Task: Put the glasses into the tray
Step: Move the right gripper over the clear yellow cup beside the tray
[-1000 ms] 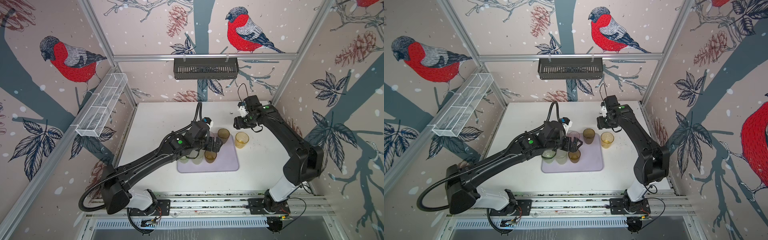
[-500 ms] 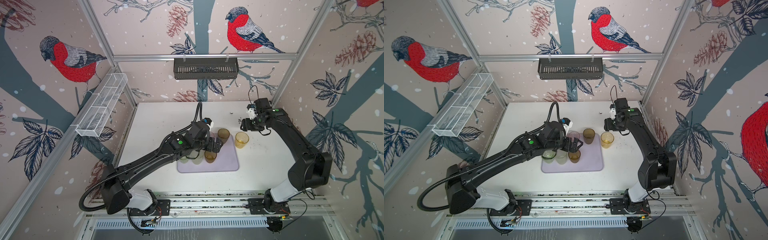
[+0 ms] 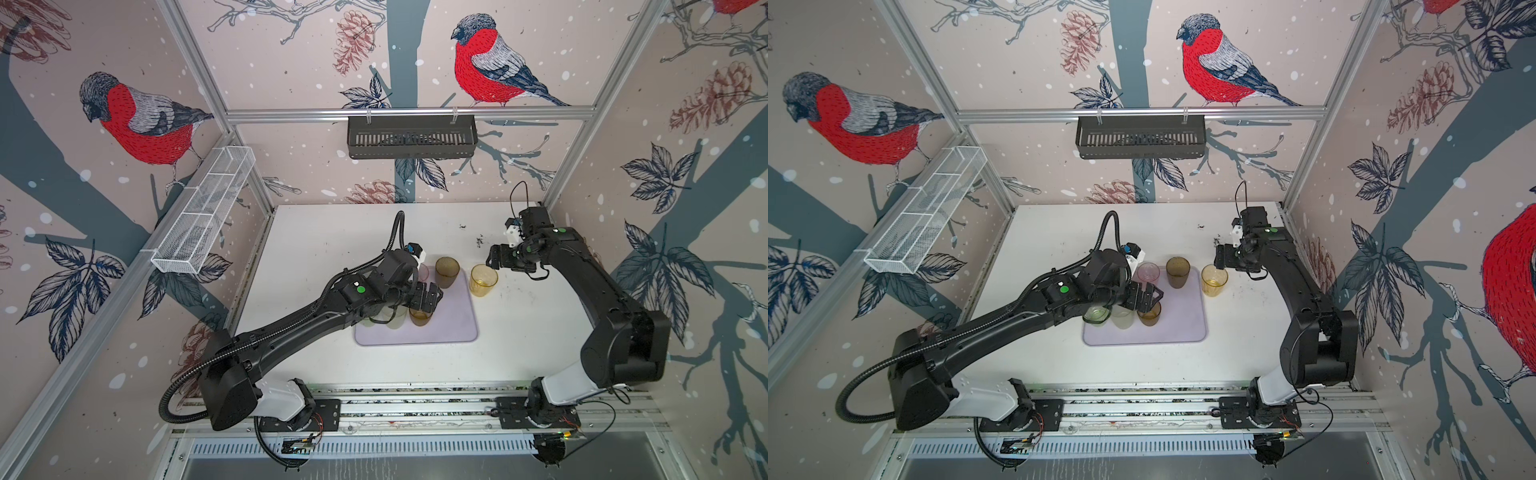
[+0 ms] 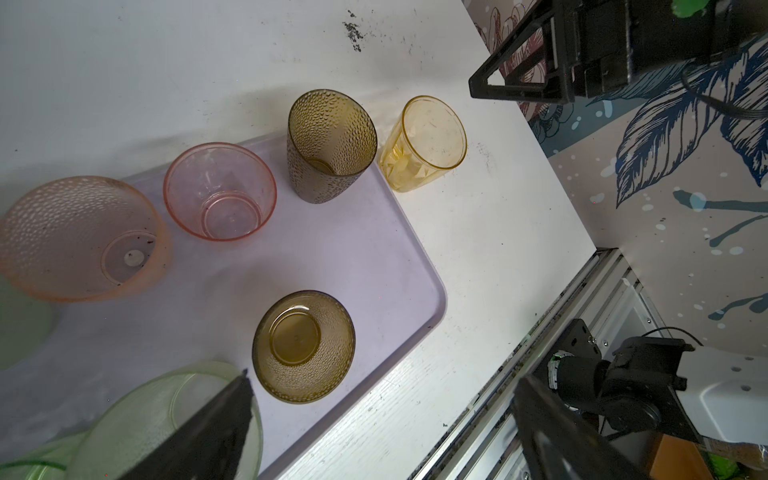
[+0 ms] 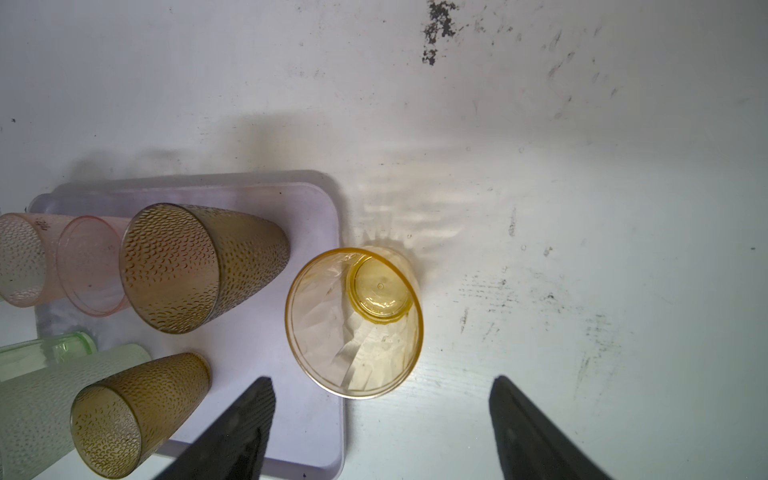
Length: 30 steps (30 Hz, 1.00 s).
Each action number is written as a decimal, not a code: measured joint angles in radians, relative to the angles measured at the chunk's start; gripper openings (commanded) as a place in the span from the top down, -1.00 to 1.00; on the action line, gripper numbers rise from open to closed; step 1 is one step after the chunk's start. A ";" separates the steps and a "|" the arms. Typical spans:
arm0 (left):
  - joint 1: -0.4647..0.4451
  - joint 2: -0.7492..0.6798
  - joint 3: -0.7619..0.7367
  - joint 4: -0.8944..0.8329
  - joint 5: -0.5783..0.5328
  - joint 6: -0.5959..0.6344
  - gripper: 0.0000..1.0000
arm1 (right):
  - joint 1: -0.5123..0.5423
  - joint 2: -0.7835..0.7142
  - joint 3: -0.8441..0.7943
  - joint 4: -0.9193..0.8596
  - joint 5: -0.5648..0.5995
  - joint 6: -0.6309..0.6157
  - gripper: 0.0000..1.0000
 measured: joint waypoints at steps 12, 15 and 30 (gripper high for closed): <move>-0.005 -0.003 -0.006 0.027 0.026 0.012 -0.95 | -0.023 0.010 -0.054 0.038 -0.014 0.000 -0.67; -0.006 -0.003 -0.006 0.030 0.026 0.016 -0.95 | -0.023 0.021 -0.063 0.039 -0.015 0.000 -0.64; -0.013 -0.003 -0.007 0.048 0.026 0.018 -0.95 | -0.023 0.064 -0.084 0.053 -0.024 -0.005 -0.35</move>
